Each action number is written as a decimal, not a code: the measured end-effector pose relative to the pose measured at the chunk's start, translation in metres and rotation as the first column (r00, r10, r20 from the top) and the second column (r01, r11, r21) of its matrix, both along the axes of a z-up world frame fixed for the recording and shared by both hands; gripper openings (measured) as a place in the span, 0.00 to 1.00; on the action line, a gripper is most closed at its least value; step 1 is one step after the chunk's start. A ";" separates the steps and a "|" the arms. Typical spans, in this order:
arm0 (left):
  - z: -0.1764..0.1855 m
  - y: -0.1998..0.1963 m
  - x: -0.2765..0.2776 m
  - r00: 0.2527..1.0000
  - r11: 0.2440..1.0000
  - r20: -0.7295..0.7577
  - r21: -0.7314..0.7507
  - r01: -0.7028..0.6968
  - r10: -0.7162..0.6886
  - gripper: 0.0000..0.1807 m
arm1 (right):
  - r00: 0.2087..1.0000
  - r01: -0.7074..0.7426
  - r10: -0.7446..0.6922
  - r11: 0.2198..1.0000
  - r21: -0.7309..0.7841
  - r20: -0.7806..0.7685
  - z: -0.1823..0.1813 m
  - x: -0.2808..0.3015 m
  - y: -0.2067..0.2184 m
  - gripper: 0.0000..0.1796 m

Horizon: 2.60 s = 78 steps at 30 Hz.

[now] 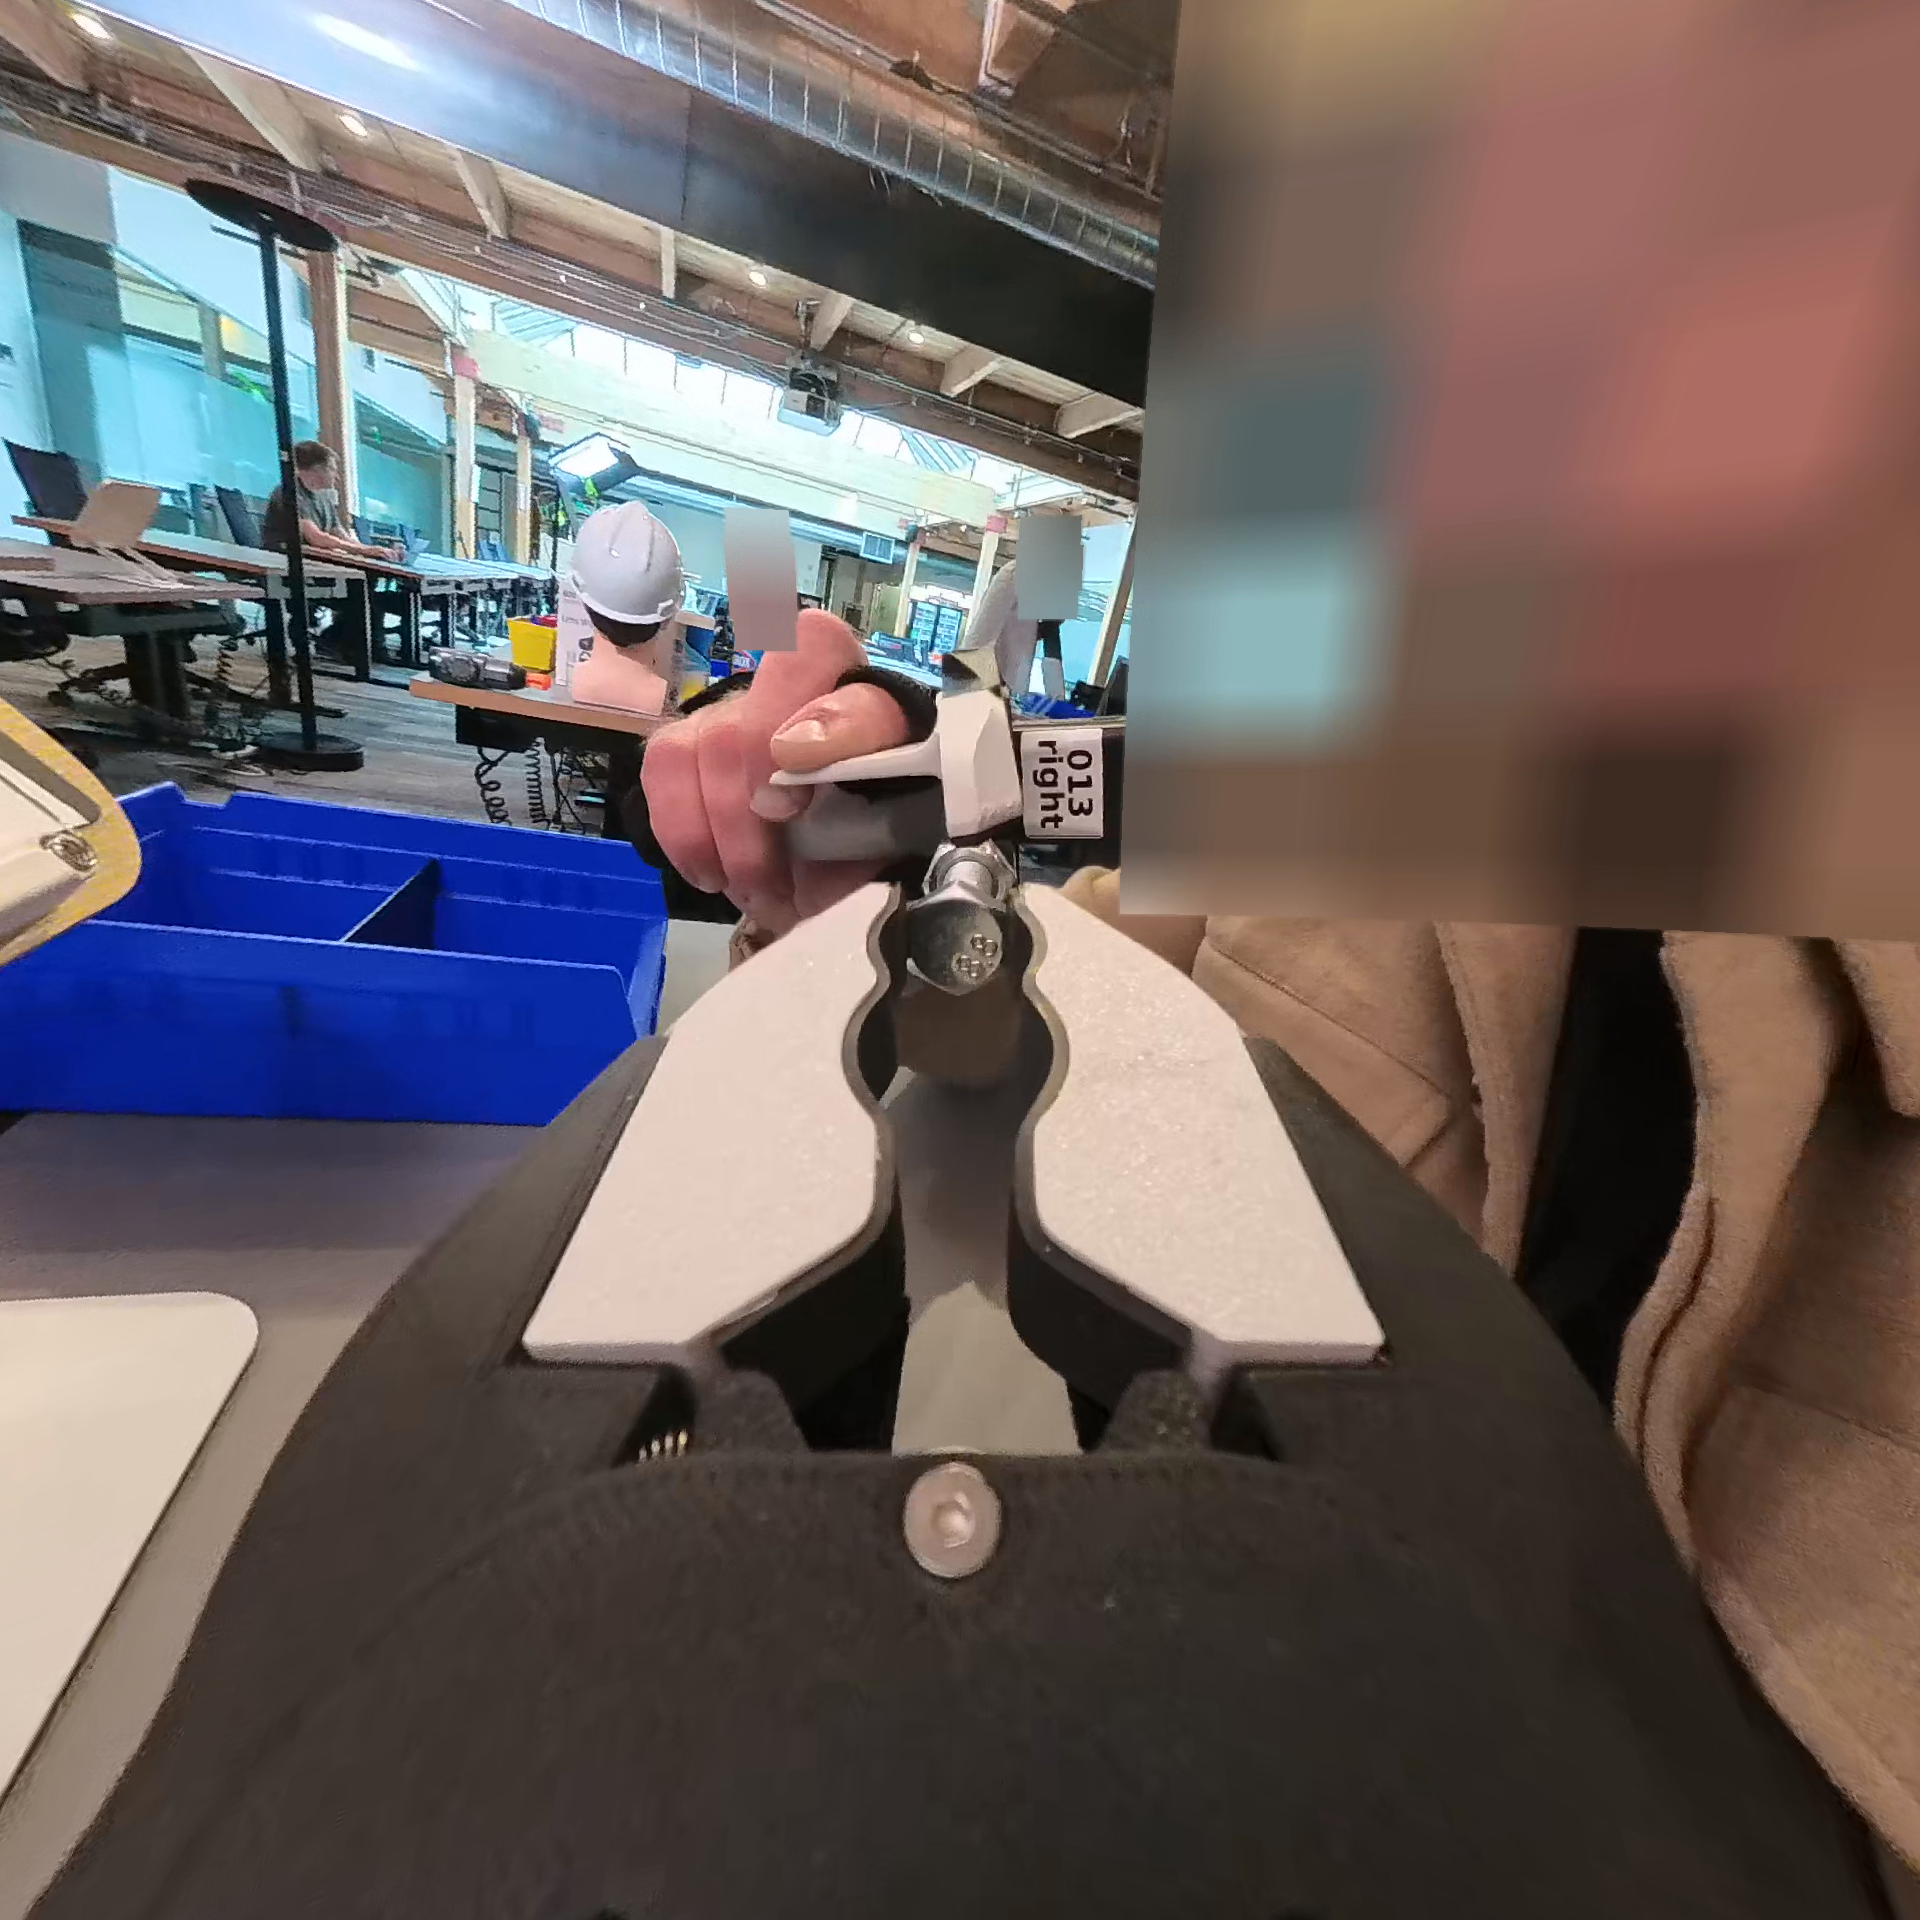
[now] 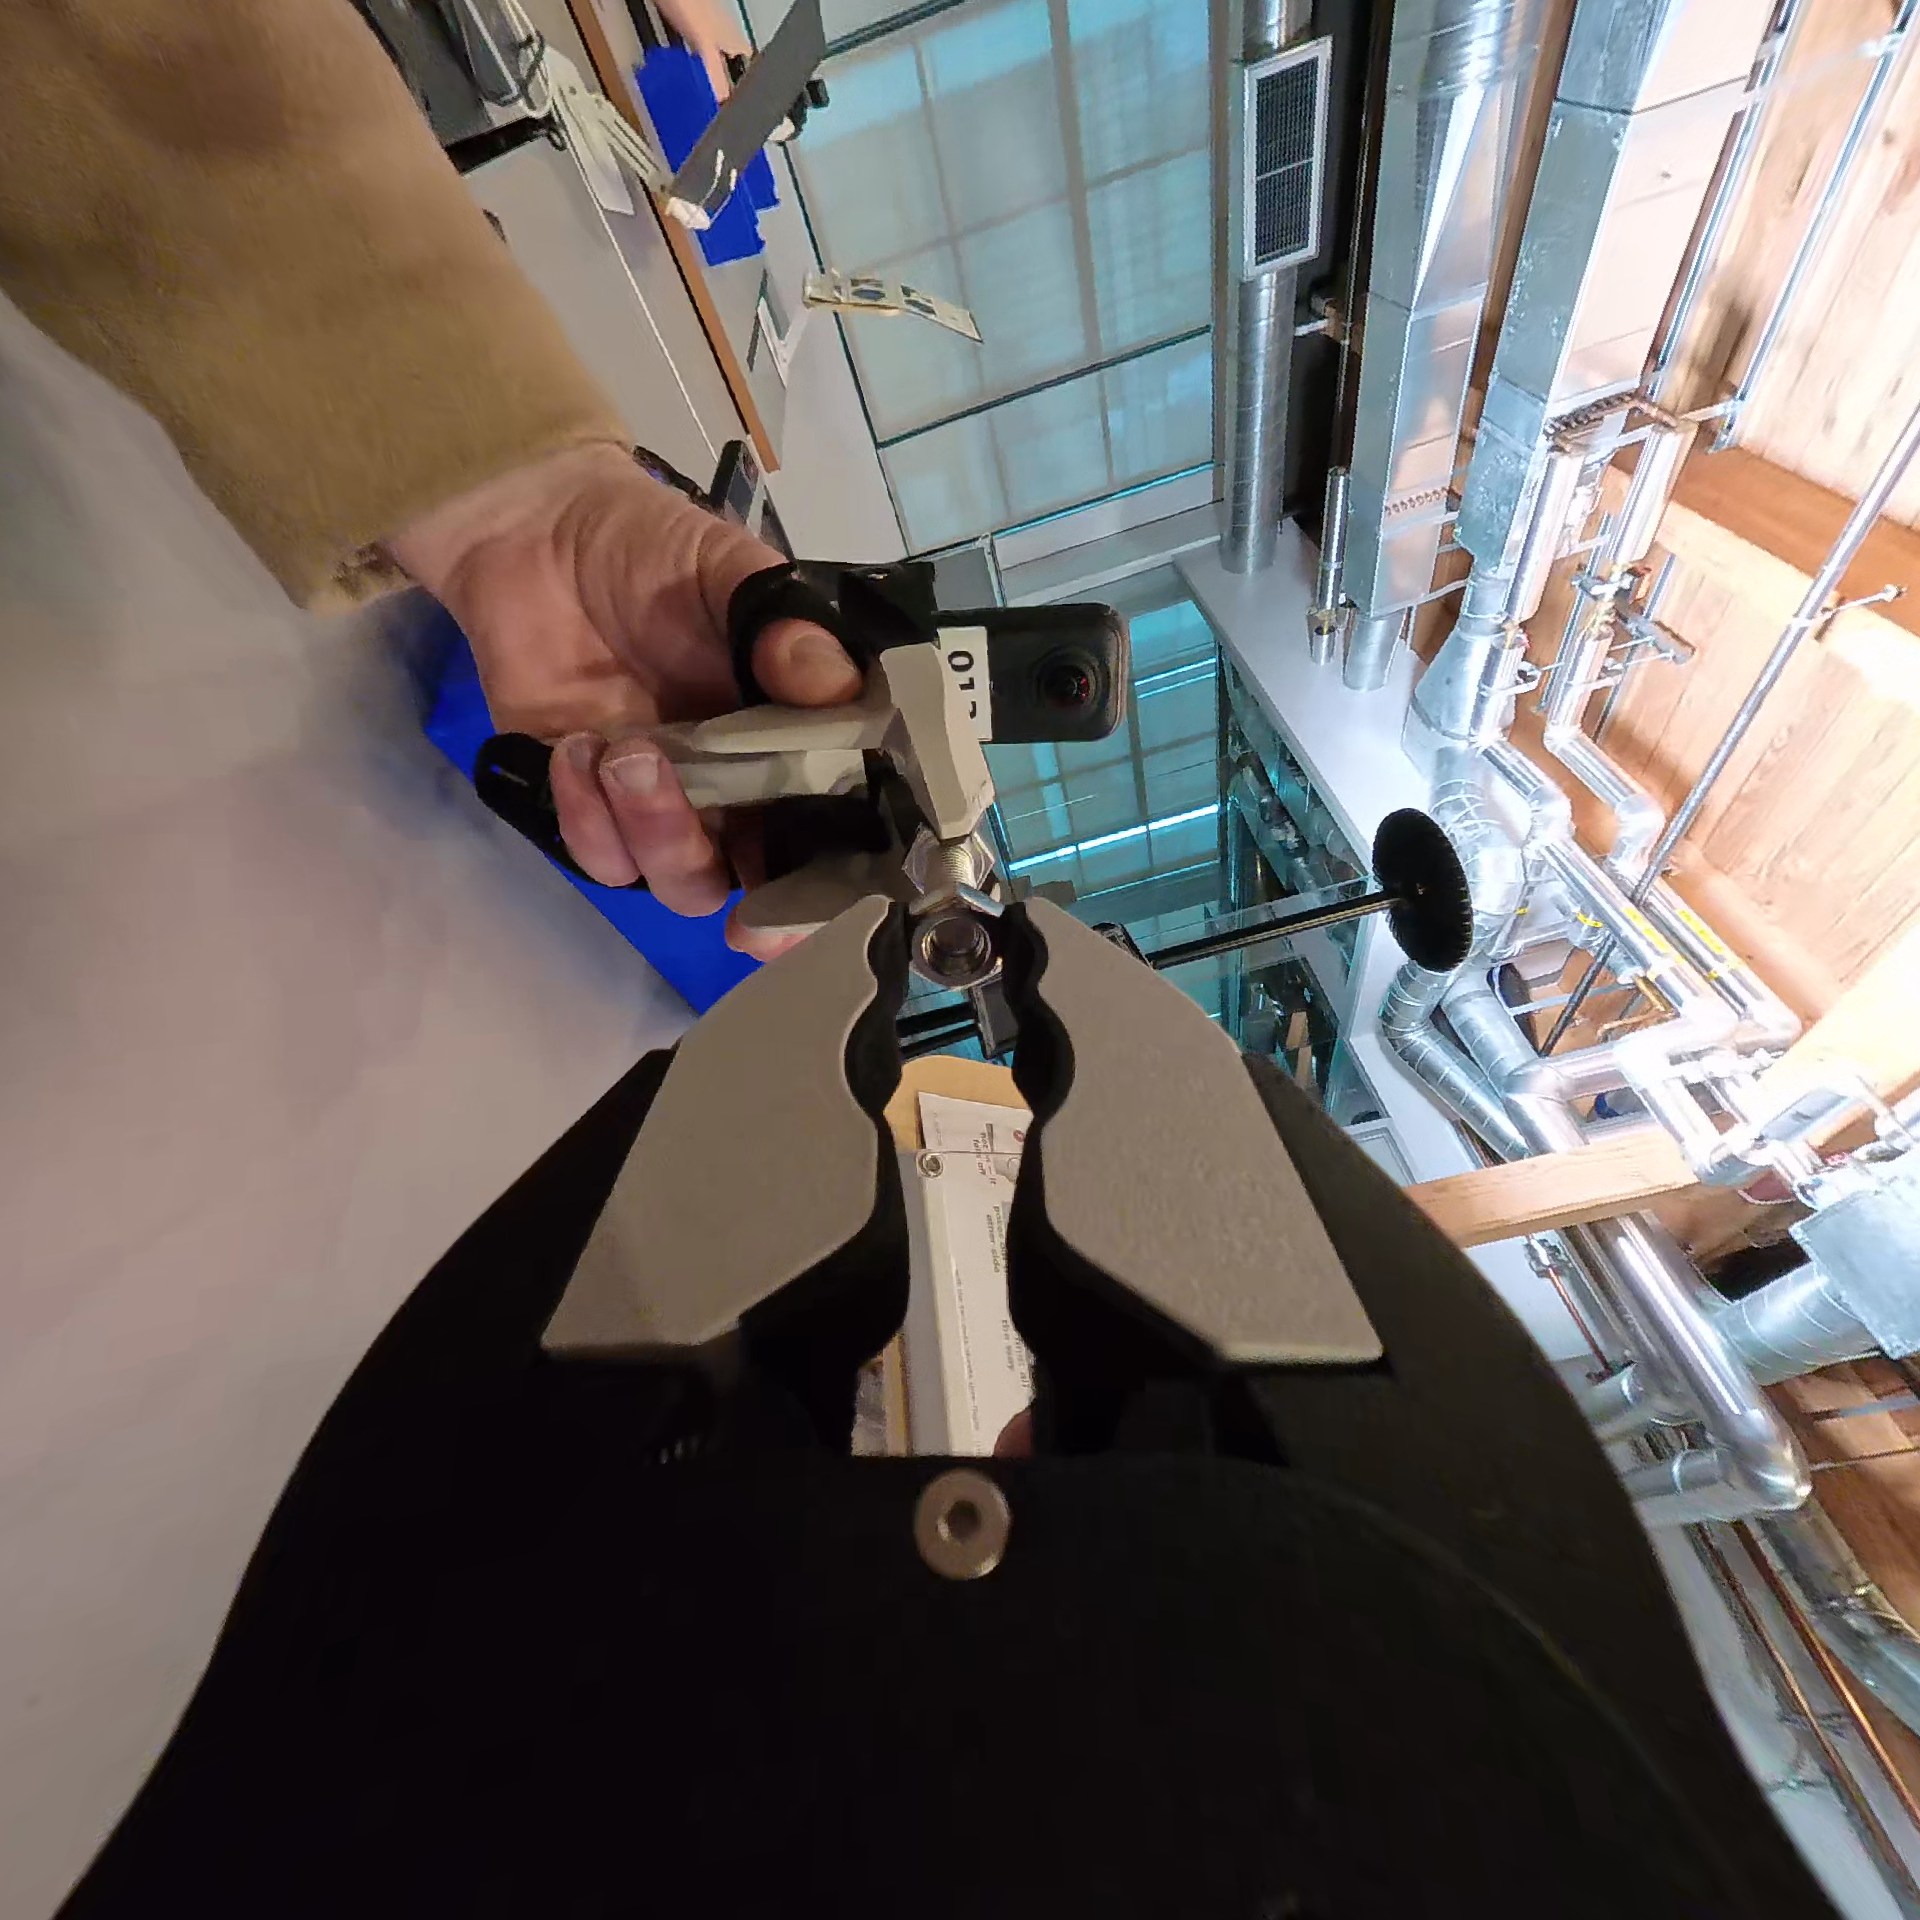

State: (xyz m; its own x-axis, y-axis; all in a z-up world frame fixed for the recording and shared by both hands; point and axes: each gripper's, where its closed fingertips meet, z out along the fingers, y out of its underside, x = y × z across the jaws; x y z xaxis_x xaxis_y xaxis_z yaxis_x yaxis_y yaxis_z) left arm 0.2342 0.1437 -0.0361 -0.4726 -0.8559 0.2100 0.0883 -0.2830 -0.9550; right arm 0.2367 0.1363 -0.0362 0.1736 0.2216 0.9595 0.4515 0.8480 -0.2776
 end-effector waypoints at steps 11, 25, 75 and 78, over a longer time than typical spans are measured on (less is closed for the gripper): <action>0.001 -0.003 0.003 1.000 1.000 0.013 0.019 -0.002 0.002 0.15 | 0.999 -0.026 0.023 0.997 -0.071 -0.049 0.000 -0.001 0.002 0.10; 0.012 0.008 -0.005 0.897 0.637 0.168 0.651 -0.412 0.408 0.22 | 0.797 -0.573 0.177 0.524 -0.631 -0.577 0.014 0.007 0.009 0.10; 0.006 0.032 -0.013 0.961 0.950 -0.048 0.175 -0.259 0.271 0.10 | 0.984 0.091 -0.105 0.990 -0.104 -0.144 0.040 0.047 0.016 0.10; 0.011 0.033 -0.017 0.951 0.931 -0.042 0.220 -0.291 0.307 0.10 | 0.972 0.146 -0.172 0.976 -0.161 -0.162 0.051 0.079 0.023 0.10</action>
State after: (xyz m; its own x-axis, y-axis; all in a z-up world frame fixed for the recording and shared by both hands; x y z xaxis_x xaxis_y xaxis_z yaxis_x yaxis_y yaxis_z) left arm 0.2175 0.1770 -0.0252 -0.1775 -0.9835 0.0361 0.0640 -0.0481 -0.9968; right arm 0.3156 0.1595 0.0149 0.3797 0.3138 0.8703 0.5105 0.7135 -0.4800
